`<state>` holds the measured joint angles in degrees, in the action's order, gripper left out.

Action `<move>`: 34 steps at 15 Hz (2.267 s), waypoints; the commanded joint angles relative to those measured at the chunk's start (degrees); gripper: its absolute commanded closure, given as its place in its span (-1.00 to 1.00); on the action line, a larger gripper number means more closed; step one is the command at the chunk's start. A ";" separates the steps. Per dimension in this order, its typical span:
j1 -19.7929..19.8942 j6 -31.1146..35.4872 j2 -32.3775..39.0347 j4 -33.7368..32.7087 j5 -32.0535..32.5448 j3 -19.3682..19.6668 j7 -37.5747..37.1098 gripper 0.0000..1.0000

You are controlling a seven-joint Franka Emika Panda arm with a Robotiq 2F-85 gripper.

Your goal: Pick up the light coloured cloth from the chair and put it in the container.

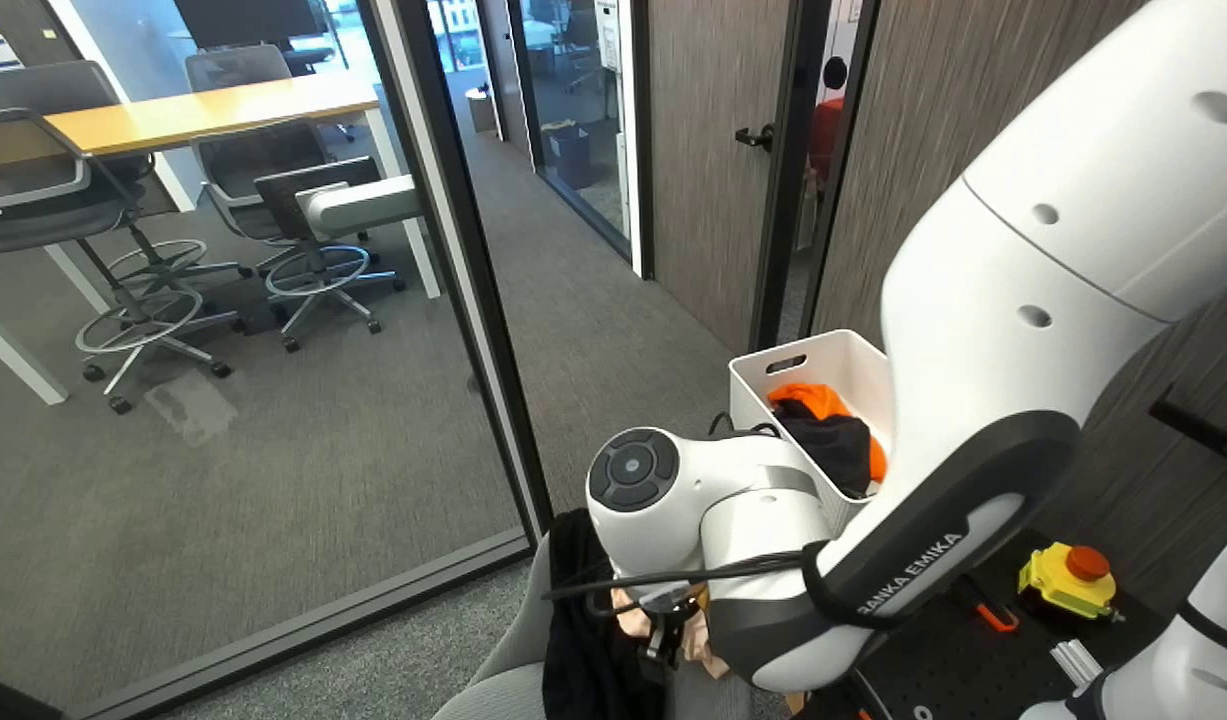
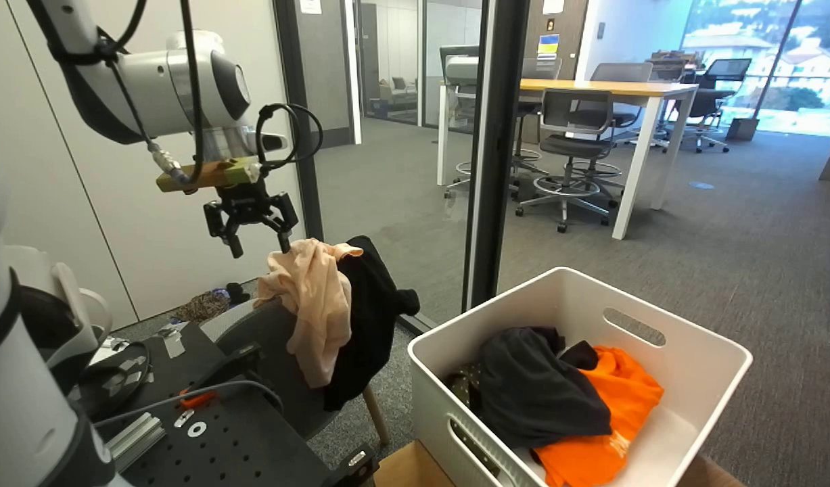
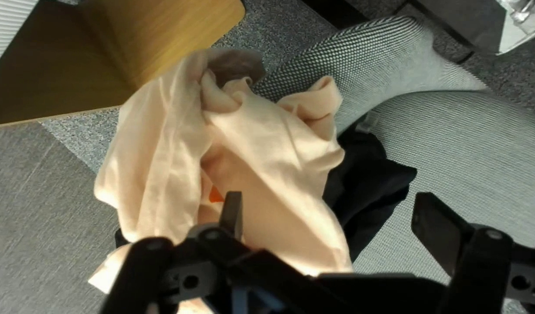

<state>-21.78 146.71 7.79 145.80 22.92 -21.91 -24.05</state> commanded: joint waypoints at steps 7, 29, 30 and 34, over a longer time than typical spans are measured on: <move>-8.32 -4.75 10.46 -8.17 23.23 6.76 -16.71 -1.00; -10.88 -10.62 20.51 -14.76 25.89 9.99 -22.16 -0.50; -10.88 -10.65 20.59 -14.83 25.94 10.00 -22.12 -0.46; -10.74 -11.40 20.60 -15.06 26.00 9.99 -22.18 0.16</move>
<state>-31.39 136.35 27.21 132.14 47.04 -12.94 -44.31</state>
